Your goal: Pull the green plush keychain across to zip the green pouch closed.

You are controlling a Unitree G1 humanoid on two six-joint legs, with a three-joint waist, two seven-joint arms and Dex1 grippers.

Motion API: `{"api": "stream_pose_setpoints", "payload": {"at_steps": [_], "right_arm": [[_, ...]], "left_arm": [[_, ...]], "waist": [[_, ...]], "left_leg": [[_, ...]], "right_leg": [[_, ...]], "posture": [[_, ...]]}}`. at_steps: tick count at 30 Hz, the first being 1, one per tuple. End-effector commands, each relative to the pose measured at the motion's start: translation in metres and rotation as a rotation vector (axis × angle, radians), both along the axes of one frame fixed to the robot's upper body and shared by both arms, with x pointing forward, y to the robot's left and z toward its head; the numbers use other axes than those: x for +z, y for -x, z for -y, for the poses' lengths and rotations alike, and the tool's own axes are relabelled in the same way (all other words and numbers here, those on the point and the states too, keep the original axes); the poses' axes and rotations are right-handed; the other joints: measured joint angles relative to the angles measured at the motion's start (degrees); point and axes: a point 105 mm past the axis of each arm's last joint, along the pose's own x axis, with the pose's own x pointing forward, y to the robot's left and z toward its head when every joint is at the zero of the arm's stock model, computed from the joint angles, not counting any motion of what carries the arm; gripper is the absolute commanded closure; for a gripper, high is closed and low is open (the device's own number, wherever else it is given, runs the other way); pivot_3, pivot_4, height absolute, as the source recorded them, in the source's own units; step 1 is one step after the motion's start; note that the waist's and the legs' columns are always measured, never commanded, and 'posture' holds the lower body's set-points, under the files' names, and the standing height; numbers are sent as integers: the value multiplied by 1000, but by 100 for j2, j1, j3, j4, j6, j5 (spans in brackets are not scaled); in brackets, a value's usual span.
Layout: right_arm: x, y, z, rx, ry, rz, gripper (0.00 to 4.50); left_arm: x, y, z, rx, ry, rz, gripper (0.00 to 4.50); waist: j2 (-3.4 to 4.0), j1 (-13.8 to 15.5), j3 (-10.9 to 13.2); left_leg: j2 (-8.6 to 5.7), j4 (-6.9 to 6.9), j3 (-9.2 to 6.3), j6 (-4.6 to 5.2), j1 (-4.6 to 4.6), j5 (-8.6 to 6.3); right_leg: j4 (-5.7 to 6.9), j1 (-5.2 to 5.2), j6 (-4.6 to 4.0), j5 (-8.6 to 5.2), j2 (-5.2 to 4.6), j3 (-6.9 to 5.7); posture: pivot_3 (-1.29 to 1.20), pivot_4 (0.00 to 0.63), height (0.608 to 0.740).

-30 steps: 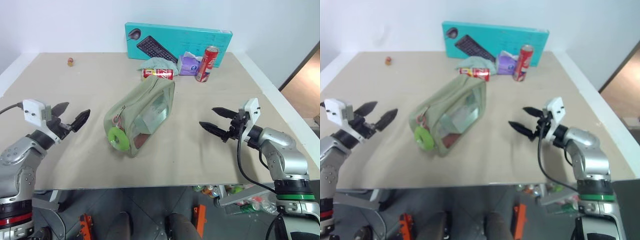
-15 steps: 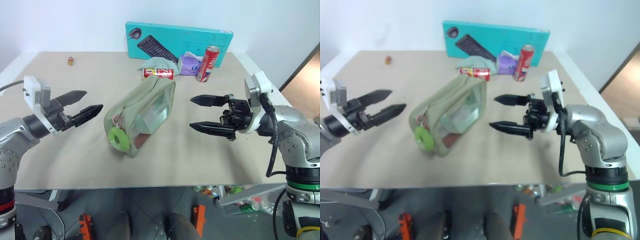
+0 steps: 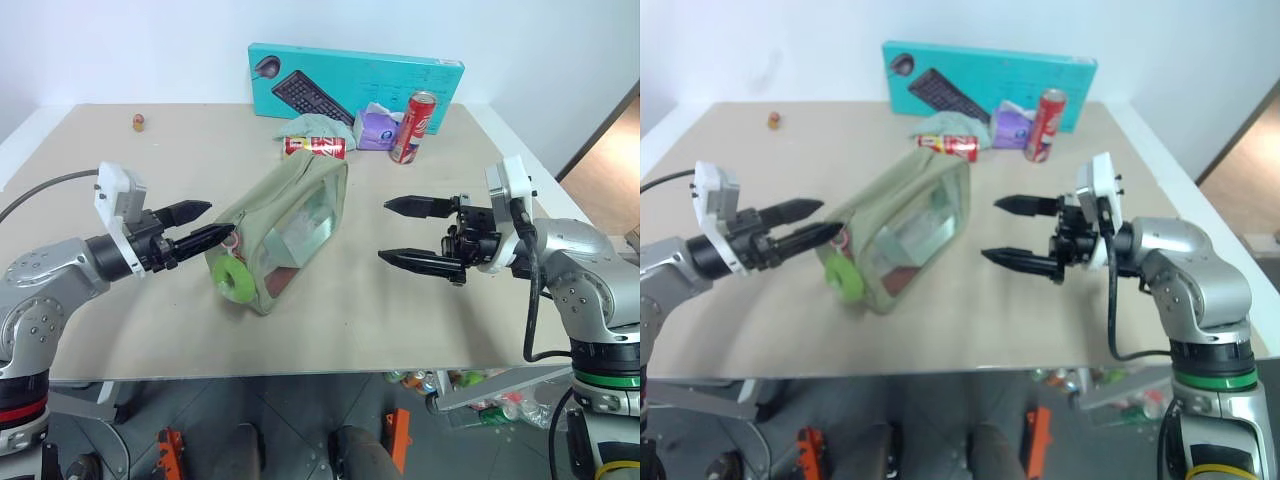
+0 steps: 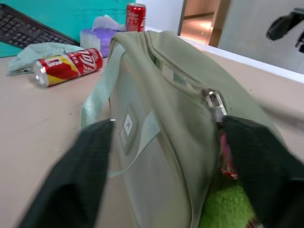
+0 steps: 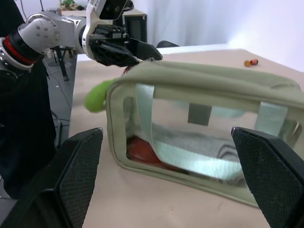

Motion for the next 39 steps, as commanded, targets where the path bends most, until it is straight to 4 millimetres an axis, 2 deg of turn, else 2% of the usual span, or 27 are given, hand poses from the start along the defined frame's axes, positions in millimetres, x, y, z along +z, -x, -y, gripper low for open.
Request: {"api": "stream_pose_setpoints", "payload": {"at_steps": [1, 4, 5, 7, 14, 18, 24, 31, 37, 39], "right_arm": [[10, 5, 3, -11, 18, 68, 0], [10, 5, 6, -21, 27, 69, 0], [10, 5, 6, -23, 29, 69, 0], [9, 5, 6, -24, 30, 72, 0], [8, 3, 8, -35, 44, 82, 0], [8, 2, 8, -36, 45, 89, 0], [13, -5, 13, -81, 40, 127, 0], [13, -9, 20, -126, 45, 144, 0], [11, -7, 22, -142, 50, 137, 0], [11, -6, 23, -150, 51, 137, 0]], "left_arm": [[3, -2, 4, -9, -8, 30, 2625], [3, -4, 6, -14, -4, 36, 3524], [4, -5, 7, -18, -1, 39, 3981], [4, -5, 8, -29, -2, 42, 4476], [16, -6, 14, -96, -12, 103, 4476], [30, -3, 27, -206, -33, 166, 4476], [32, 1, 42, -381, -113, 182, 4476], [37, -13, 43, -486, -128, 181, 4476], [29, -26, 42, -555, -182, 168, 4476], [38, -31, 44, -575, -146, 175, 4476]], "waist": [[0, 1, 0], [0, 4, 0], [0, 5, 0], [0, 15, 0], [0, 27, 0], [0, 29, 0], [0, 28, 1], [2, 25, 2], [2, 28, 2], [2, 30, 2]], "left_leg": [[0, 0, 0, 0, 0, 0], [-1, 1, 0, 0, 0, 0], [-1, 2, 0, 0, 1, 0], [-1, 3, -1, 0, 1, 0], [-2, 4, -1, 0, 1, 1], [-3, 5, -1, 0, -3, 1], [-4, 3, -2, 2, -10, -2], [-3, 5, -4, 3, -12, -2], [-3, 5, -6, 5, -17, -3], [-3, 6, -7, 5, -20, -4]], "right_leg": [[0, 1, 0, 0, 0, 0], [0, 2, 0, 0, -1, 0], [0, 2, 0, 1, 0, 0], [0, 3, 0, 3, 0, -1], [0, 3, 1, 4, 0, 0], [0, 1, 3, 3, 0, 0], [0, -5, 5, -3, 1, 0], [0, -7, 4, -2, 6, -1], [0, -9, 5, -3, 7, -3], [0, -9, 5, -4, 7, -3]], "posture": [[0, 150, 740], [0, 150, 740], [0, 150, 740], [0, 150, 740], [0, 150, 740], [0, 150, 740], [0, 150, 740], [0, 150, 740], [0, 150, 740], [0, 150, 740]]}}
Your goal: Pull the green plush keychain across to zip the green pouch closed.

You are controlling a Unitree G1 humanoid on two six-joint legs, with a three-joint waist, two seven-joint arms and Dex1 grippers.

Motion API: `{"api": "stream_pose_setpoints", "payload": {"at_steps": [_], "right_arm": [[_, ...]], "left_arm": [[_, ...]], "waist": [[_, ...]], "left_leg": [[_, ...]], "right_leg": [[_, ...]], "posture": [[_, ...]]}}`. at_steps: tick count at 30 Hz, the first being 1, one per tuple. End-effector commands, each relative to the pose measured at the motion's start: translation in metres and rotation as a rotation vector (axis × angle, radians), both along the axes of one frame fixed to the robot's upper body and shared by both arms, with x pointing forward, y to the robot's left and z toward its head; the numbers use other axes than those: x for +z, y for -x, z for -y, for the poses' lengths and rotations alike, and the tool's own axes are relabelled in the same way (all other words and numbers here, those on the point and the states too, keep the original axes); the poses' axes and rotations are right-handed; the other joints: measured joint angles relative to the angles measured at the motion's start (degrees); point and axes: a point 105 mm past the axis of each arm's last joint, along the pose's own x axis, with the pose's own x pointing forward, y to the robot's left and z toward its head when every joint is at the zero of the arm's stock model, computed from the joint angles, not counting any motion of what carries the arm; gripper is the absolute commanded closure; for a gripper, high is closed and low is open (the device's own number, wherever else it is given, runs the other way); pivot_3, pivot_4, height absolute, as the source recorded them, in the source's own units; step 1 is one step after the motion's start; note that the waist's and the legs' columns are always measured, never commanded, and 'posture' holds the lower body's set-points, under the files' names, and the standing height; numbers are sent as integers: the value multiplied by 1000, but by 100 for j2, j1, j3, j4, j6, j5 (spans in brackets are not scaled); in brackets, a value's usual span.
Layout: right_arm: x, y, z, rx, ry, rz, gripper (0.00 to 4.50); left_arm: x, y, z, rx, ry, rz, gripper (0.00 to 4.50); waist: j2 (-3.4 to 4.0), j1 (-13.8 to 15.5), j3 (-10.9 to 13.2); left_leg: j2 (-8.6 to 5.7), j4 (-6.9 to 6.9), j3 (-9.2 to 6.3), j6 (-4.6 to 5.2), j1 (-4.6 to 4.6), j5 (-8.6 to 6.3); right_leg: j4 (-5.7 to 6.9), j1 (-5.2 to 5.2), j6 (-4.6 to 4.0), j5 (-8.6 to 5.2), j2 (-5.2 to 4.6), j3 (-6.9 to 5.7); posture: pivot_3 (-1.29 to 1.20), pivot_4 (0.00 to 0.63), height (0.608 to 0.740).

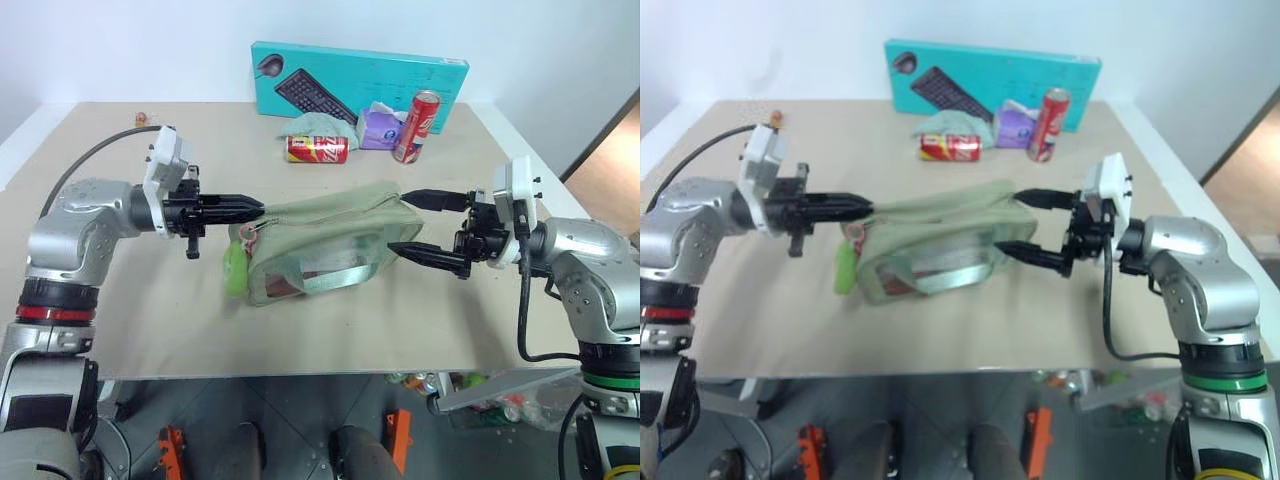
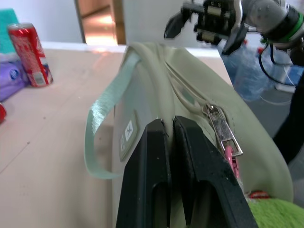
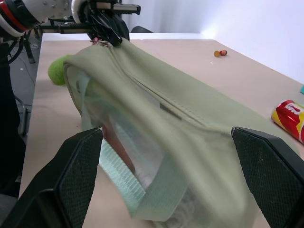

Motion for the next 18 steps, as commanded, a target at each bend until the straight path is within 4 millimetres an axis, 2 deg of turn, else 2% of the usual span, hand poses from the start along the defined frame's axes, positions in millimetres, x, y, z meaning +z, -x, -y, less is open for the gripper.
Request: {"api": "stream_pose_setpoints", "payload": {"at_steps": [1, 8, 15, 18], "right_arm": [[13, 6, 5, -19, 5, 61, 0], [14, 8, 9, -42, 12, 64, 0], [14, 8, 7, -45, 13, 62, 0], [14, 7, 6, -40, 13, 61, 0]], "left_arm": [[25, -5, 4, -57, 51, 41, 4476], [38, -3, 15, -137, 53, 63, 4476], [15, -19, 14, -82, -27, 86, 4476], [14, -28, 13, -35, -41, 131, 4476]], "waist": [[0, 7, 0], [1, 0, 1], [2, -1, 1], [2, 1, 1]], "left_leg": [[0, 1, -1, 0, -2, 0], [-1, 8, -6, 8, -11, -5], [0, 10, -11, 10, -9, -6], [0, 14, -11, 10, -10, -6]], "right_leg": [[0, 0, 0, 0, 0, -1], [0, -3, 3, -2, 0, -4], [3, -2, 0, -2, 5, -6], [3, -1, 0, 0, 4, -6]], "posture": [[0, 150, 740], [0, 150, 740], [0, 150, 740], [0, 150, 740]]}}
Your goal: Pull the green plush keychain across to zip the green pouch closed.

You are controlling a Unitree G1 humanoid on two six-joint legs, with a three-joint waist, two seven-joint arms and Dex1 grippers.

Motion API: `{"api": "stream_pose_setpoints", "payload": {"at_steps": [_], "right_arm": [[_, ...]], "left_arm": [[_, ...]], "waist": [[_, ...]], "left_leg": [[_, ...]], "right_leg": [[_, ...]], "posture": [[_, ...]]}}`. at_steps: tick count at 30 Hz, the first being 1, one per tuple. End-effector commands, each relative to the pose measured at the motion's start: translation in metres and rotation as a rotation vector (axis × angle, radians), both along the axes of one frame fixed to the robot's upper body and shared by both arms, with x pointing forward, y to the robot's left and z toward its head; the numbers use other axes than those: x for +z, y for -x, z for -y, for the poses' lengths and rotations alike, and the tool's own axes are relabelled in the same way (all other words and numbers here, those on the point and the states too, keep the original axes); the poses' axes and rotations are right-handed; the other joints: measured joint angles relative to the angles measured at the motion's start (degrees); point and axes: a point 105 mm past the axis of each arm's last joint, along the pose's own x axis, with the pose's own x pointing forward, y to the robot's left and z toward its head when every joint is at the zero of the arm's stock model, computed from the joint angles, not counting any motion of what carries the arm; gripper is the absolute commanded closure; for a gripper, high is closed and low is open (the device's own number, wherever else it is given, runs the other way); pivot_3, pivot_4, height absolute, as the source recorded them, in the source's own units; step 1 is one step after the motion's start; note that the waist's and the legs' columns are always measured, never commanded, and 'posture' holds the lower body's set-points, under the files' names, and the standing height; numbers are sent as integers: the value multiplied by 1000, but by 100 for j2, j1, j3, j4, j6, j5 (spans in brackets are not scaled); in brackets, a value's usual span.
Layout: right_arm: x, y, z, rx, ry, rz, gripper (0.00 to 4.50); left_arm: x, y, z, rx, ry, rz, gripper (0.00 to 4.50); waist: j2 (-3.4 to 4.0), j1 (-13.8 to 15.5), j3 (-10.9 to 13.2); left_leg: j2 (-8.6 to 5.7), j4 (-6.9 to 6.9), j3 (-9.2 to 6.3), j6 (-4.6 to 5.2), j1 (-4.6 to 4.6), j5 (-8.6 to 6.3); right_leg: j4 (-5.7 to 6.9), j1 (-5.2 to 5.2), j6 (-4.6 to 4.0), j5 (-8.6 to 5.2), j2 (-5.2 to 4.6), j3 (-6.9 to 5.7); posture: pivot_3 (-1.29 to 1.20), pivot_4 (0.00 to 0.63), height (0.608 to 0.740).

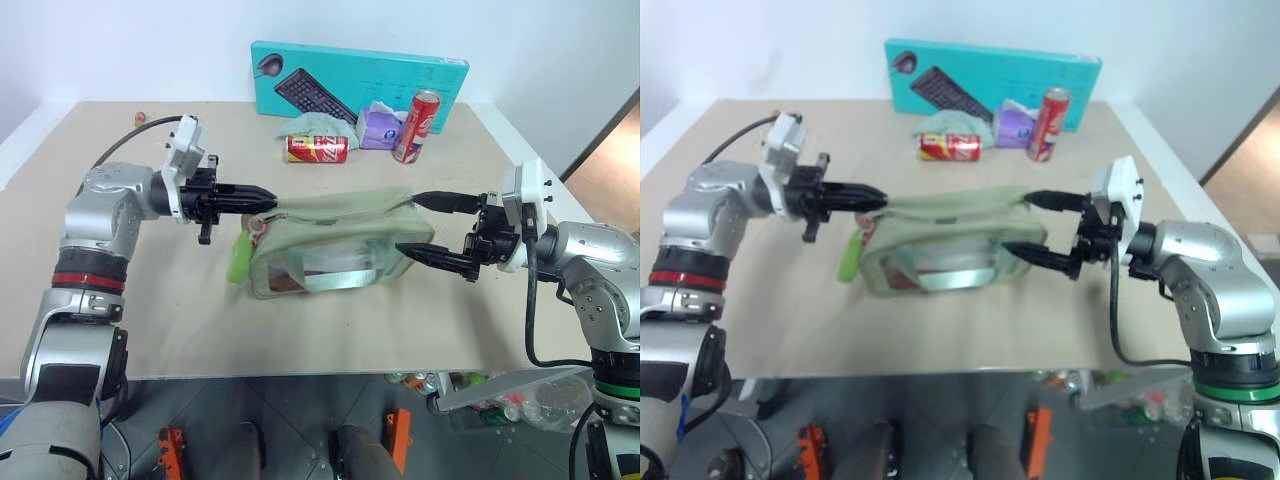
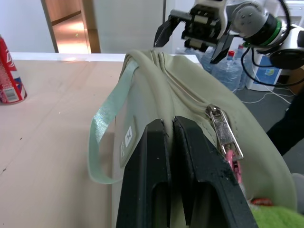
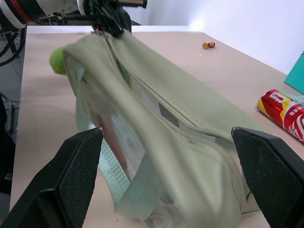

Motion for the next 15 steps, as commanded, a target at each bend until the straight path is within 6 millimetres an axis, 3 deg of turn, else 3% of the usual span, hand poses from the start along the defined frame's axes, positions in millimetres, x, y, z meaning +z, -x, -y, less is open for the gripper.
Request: {"api": "stream_pose_setpoints", "payload": {"at_steps": [1, 14, 15], "right_arm": [[13, 4, -2, 10, 0, 55, 0], [11, 1, -4, 21, 6, 52, 0], [11, 1, -4, 21, 8, 52, 0]], "left_arm": [[13, -7, 1, 29, -32, 126, 4476], [27, 0, 1, 13, -65, 204, 4476], [29, 2, -3, 21, -63, 194, 3662]], "waist": [[0, 0, 0], [0, -1, 0], [0, -2, 0]], "left_leg": [[0, 1, 0, 0, 0, 0], [0, 1, -1, 0, 0, 0], [0, 1, -2, 0, 0, 0]], "right_leg": [[0, 1, 0, 0, 0, 1], [1, 1, 1, 0, 0, 0], [1, 1, 1, 0, 0, 0]], "posture": [[0, 150, 740], [0, 150, 740], [0, 150, 740]]}}
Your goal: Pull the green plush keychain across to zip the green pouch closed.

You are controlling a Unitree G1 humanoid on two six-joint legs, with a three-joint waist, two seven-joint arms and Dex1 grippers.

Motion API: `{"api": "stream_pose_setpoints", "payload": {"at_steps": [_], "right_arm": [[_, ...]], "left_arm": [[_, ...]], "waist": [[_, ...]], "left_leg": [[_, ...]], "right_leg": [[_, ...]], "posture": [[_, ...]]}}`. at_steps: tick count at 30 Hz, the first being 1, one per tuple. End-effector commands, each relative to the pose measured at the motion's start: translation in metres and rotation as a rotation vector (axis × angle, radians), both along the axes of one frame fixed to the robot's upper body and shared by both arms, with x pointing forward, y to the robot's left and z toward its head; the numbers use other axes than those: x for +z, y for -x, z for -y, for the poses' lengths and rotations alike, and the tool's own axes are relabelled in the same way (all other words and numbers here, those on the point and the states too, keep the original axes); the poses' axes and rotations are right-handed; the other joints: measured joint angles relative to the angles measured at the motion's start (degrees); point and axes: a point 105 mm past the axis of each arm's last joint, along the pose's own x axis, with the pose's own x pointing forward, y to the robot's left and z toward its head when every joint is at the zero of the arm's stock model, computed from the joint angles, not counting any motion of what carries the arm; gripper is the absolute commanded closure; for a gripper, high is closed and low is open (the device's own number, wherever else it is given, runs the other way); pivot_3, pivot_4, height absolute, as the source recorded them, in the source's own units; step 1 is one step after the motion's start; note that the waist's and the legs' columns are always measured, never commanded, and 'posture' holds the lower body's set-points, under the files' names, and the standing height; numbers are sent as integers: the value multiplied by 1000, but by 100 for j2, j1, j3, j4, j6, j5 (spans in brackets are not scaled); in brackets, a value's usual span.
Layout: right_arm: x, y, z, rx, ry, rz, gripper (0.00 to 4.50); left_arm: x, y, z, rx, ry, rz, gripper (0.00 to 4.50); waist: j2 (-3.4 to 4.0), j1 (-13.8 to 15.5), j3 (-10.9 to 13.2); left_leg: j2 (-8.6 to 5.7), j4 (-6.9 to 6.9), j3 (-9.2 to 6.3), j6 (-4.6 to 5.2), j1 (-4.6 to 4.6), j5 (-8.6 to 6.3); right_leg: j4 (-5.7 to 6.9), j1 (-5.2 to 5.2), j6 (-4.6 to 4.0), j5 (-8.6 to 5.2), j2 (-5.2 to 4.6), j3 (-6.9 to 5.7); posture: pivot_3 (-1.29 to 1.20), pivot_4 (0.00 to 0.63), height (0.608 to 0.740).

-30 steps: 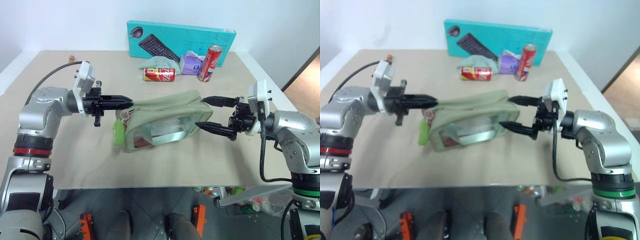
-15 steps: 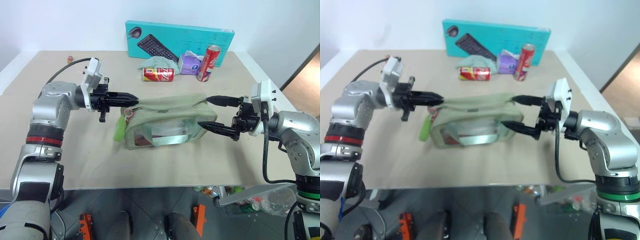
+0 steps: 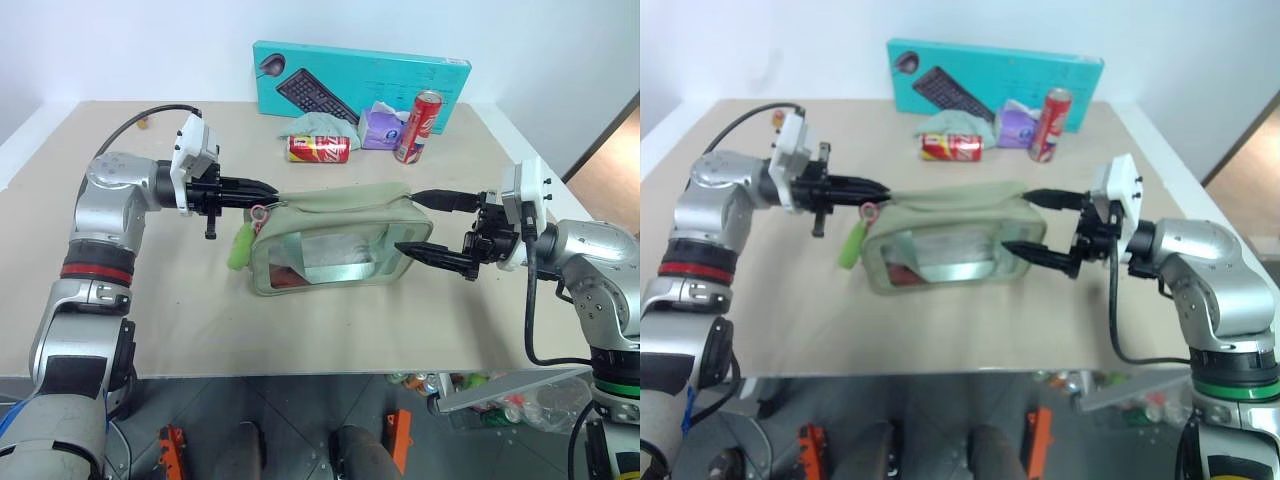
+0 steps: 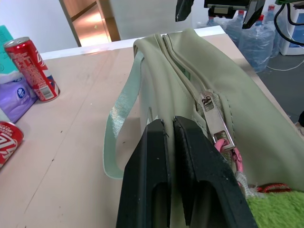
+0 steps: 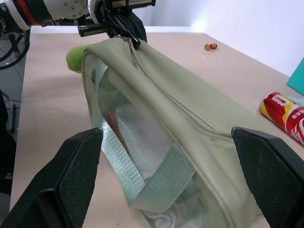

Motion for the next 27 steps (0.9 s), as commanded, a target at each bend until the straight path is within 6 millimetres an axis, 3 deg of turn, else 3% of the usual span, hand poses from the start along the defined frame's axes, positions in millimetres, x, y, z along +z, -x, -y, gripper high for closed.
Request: {"api": "stream_pose_setpoints", "payload": {"at_steps": [1, 4, 11, 19, 27], "right_arm": [[7, 0, -2, 11, 3, 41, 0], [5, -3, 0, 3, 4, 41, 0], [4, -8, -1, 8, -1, 39, 0], [-2, -23, 8, -25, 1, 19, 0], [-8, -26, 3, 9, -2, -9, 0]], "left_arm": [[28, 10, -11, 20, 20, 48, 3385], [42, 17, -21, 65, 81, 40, 2397], [47, 29, -42, 159, 152, 17, 70], [30, 73, -42, 209, 161, -56, 70], [17, 92, -39, 254, 188, -100, 70]], "waist": [[0, -7, 0], [1, -37, 0], [3, -46, 0], [3, -73, 0], [3, -67, 0]], "left_leg": [[0, 0, -1, 0, 0, 0], [2, -2, -1, 0, 0, 0], [3, 2, -2, 1, 4, 0], [8, 3, 0, 1, 5, 0], [10, 5, -2, 0, 12, 1]], "right_leg": [[0, -1, 0, 0, 0, 0], [1, -2, 0, -1, 1, 0], [8, 0, -2, 0, 1, -1], [8, 1, -3, 0, 0, 0], [8, 8, -7, 5, 2, -3]], "posture": [[0, 150, 740], [0, 150, 740], [0, 150, 740], [0, 150, 740], [0, 150, 740]]}}
